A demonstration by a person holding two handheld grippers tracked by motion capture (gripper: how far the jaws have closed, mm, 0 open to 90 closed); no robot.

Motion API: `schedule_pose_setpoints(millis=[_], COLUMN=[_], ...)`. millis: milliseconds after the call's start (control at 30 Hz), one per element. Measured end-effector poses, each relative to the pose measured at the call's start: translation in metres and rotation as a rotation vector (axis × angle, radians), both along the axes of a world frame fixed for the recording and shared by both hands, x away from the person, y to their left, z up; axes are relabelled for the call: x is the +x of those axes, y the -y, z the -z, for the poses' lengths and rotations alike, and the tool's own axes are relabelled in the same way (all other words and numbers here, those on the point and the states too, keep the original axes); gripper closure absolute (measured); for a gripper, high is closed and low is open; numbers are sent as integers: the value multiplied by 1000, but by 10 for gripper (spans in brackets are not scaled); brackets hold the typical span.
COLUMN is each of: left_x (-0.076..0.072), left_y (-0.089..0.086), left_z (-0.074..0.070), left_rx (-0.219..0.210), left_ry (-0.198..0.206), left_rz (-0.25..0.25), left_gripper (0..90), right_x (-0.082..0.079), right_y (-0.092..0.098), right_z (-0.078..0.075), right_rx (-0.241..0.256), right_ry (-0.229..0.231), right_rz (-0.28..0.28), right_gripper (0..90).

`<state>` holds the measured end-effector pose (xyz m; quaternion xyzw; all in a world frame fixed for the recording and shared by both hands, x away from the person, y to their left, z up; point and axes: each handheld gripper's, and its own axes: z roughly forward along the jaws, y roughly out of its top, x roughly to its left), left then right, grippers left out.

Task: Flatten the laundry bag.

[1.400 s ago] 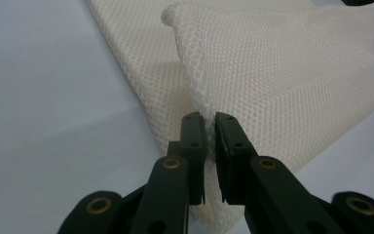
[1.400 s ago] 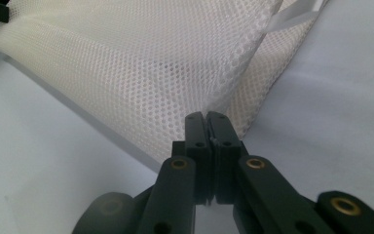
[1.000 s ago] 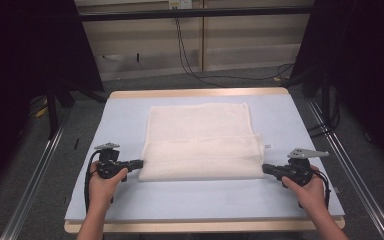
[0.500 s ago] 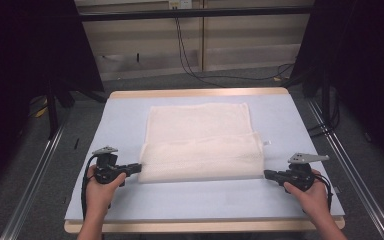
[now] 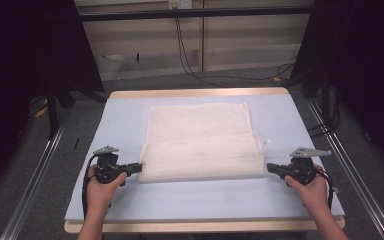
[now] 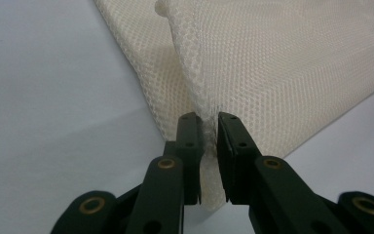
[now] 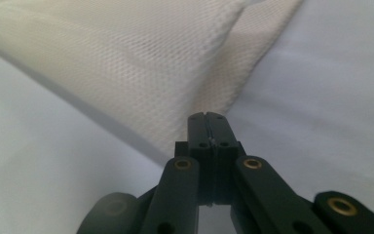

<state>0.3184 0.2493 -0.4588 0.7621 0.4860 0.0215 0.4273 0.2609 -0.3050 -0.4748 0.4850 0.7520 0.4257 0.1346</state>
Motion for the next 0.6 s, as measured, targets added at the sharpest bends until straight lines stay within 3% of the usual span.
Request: schedule_pose_setpoints(millis=[233,467,600], left_x=[-1,-3,-5], left_y=[0,1,2], left_z=[0,-1,-2], left_rx=[12,7,9], left_ry=[4,1,0], left_rz=[11,21,21], left_gripper=[800,799,778], right_x=[15,13,9], right_y=[-2,-2,-4], right_z=[5,6,6], right_rx=[43,97,88], right_ry=[16,-5,-9], right_rz=[-21,-80,-106], right_gripper=[890,887,900])
